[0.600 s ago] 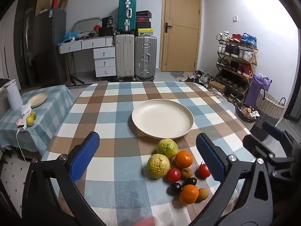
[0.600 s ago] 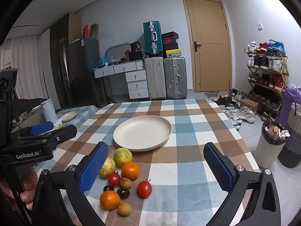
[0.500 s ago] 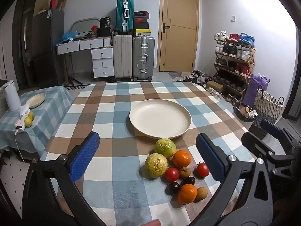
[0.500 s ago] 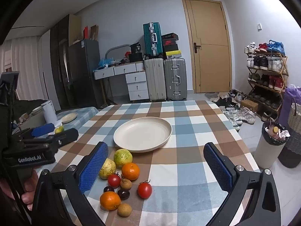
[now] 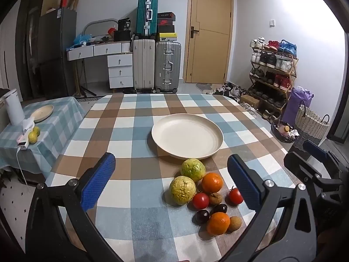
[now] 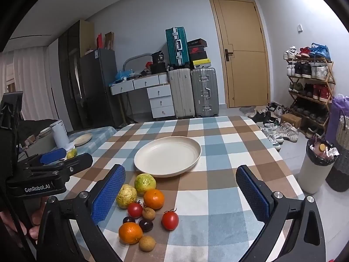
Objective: Organize fruits
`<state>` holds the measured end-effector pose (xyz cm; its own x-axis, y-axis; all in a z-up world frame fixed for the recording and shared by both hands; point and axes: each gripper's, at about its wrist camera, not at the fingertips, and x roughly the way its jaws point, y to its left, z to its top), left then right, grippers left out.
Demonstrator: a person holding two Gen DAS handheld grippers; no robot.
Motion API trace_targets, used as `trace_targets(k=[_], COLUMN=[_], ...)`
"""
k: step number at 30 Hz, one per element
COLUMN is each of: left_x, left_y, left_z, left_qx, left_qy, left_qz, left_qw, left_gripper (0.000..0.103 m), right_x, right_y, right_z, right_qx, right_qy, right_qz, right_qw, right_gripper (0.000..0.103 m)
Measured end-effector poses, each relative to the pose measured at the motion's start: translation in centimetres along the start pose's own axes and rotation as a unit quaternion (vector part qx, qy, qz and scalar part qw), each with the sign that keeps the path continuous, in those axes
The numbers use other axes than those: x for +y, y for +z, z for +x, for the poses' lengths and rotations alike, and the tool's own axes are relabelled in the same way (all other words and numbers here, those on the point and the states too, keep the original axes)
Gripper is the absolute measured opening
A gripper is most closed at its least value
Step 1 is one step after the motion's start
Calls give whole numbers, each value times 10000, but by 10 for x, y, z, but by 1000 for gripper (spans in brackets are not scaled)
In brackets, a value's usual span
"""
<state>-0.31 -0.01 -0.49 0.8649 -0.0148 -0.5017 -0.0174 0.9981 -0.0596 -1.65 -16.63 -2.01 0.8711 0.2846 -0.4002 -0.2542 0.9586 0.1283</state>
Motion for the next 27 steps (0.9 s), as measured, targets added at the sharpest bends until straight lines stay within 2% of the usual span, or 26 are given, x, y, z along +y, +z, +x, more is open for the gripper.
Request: trace_targets(k=[7, 10, 27], left_x=[5, 8, 9], left_y=[-2, -4, -5], left_z=[2, 5, 9], left_qx=[30, 23, 97], left_qy=[5, 204, 178], left_qz=[-33, -112, -159], left_qw=[10000, 9997, 9997], left_gripper=[102, 102, 102], right_x=[0, 1, -1], right_y=[0, 0, -3], right_z=[1, 1, 1], right_qx=[4, 25, 55], right_qy=[-7, 2, 27], right_qz=[3, 1, 16], right_qw=[10000, 10000, 10000], right_gripper=[103, 103, 103])
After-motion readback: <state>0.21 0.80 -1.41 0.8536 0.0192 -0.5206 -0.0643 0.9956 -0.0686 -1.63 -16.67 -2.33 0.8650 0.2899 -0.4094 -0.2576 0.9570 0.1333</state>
